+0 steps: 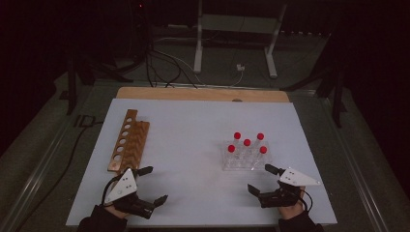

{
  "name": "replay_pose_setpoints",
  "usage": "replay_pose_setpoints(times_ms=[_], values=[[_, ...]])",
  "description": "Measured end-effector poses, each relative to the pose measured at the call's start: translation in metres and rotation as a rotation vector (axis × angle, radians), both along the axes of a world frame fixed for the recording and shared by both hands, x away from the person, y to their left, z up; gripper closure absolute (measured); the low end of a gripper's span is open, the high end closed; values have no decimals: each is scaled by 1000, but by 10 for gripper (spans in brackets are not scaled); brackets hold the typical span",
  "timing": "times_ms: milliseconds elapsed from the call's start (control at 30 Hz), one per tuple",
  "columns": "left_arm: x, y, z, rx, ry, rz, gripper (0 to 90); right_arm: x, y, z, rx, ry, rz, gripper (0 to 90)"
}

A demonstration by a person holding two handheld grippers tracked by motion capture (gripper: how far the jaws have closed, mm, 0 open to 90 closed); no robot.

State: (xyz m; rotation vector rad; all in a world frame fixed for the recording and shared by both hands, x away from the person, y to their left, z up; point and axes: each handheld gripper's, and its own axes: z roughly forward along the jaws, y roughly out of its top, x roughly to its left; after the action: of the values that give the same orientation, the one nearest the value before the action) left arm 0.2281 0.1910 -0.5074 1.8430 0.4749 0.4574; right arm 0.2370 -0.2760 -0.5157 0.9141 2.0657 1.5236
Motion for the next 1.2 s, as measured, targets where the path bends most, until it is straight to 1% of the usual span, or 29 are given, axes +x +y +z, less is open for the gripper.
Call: replay_pose_setpoints(times_ms=[33,67,100,200,300,367,400,433,467,500,567,600,633,700,733,800,833,867,933,967,1033,1067,1133,1167,1200], values=[[0,1,0,-3,0,5,4,2,-1,-1,-1,23,-8,0],[1,1,0,-5,-1,7,4,2,-1,-1,-1,23,-8,0],[1,2,0,-9,3,7,4,3,0,-2,-2,44,-10,0],[1,4,1,-19,5,16,4,2,0,-2,-10,40,-21,0],[1,5,1,-16,2,22,4,2,0,-1,-10,42,-23,0],[2,5,1,-12,3,23,4,3,2,-2,-21,72,-9,0],[2,5,0,-11,2,25,4,3,2,-2,-21,72,-9,0],[2,5,0,-11,2,26,4,4,4,-3,-37,82,2,0],[2,5,0,-10,4,27,4,4,4,-3,-37,82,2,0],[2,5,0,-12,5,27,4,3,6,-2,-49,95,9,0],[2,5,1,-16,6,27,4,2,6,-1,-50,97,9,0],[2,5,1,-17,9,25,4,0,7,2,-49,88,12,0],[2,5,0,-17,10,24,4,0,7,2,-49,88,12,0],[1,5,1,-16,9,25,4,-3,7,7,-46,69,7,0],[1,5,1,-19,10,25,4,-5,9,12,-46,65,0,0],[2,5,1,-17,10,25,4,-6,10,14,-47,62,-3,0],[2,5,1,-18,11,26,4,-7,12,18,-58,61,-11,0],[2,5,1,-17,11,27,4,-7,12,20,-54,54,-23,0],[2,6,1,-19,7,28,4,-7,12,23,-45,55,-28,0],[2,6,1,-21,8,28,4,-8,12,29,-43,38,-57,0],[1,6,2,-21,5,29,4,-8,12,31,-39,33,-63,0],[1,6,2,-20,5,28,4,-8,11,36,-35,23,-79,0],[1,5,2,-20,5,26,4,-8,11,39,-33,16,-81,0],[1,5,2,-19,5,26,4,-7,10,44,-32,4,-96,0],[1,5,2,-19,5,25,4,-7,10,44,-32,4,-96,0]])
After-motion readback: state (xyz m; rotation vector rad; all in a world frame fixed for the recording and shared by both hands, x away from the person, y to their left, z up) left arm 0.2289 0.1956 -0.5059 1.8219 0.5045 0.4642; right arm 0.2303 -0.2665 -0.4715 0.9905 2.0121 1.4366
